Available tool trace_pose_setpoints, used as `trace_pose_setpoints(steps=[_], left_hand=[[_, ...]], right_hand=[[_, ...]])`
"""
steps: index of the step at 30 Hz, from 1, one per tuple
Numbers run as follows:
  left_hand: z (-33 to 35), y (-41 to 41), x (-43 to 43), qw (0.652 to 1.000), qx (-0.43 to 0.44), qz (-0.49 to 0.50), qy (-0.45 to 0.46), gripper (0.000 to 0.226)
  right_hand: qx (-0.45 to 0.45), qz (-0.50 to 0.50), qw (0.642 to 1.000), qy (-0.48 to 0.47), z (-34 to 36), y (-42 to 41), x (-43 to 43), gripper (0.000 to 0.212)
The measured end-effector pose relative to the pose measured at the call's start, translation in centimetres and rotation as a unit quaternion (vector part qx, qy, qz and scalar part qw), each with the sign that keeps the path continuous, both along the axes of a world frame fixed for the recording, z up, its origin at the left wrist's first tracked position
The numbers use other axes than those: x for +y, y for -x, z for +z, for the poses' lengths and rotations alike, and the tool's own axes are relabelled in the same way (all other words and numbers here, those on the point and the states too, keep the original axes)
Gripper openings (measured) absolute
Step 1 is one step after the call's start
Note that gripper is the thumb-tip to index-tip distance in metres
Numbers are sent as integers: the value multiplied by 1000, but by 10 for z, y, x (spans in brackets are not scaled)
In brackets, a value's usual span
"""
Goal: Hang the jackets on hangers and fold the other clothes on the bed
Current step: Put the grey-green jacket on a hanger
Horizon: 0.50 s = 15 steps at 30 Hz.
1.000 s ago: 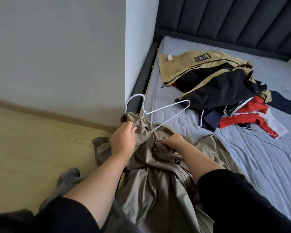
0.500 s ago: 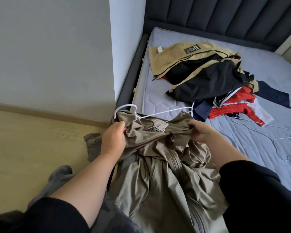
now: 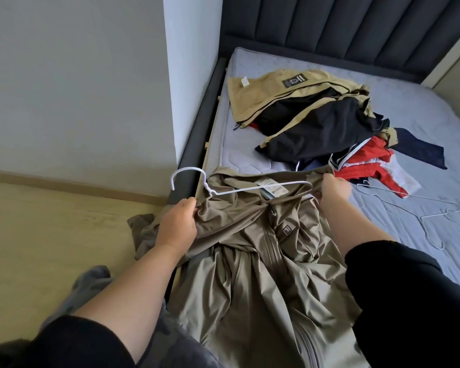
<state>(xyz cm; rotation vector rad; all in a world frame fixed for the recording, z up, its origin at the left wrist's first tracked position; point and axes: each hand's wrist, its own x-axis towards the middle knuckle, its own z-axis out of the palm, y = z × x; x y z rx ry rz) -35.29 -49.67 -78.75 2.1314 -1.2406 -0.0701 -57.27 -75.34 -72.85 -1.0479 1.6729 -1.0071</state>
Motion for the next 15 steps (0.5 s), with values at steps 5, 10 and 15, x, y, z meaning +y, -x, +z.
trace_pose_setpoints(steps=[5, 10, 15], left_hand=[[6, -8, 4, 999, -4, 24, -32, 19], [6, -6, 5, 996, -60, 12, -62, 22], [5, 5, 1, 997, -44, -9, -59, 17]], right_hand=[[146, 17, 980, 136, 9, -16, 7, 35], [187, 16, 971, 146, 21, -21, 17, 31], [65, 184, 975, 110, 35, -66, 62, 27]])
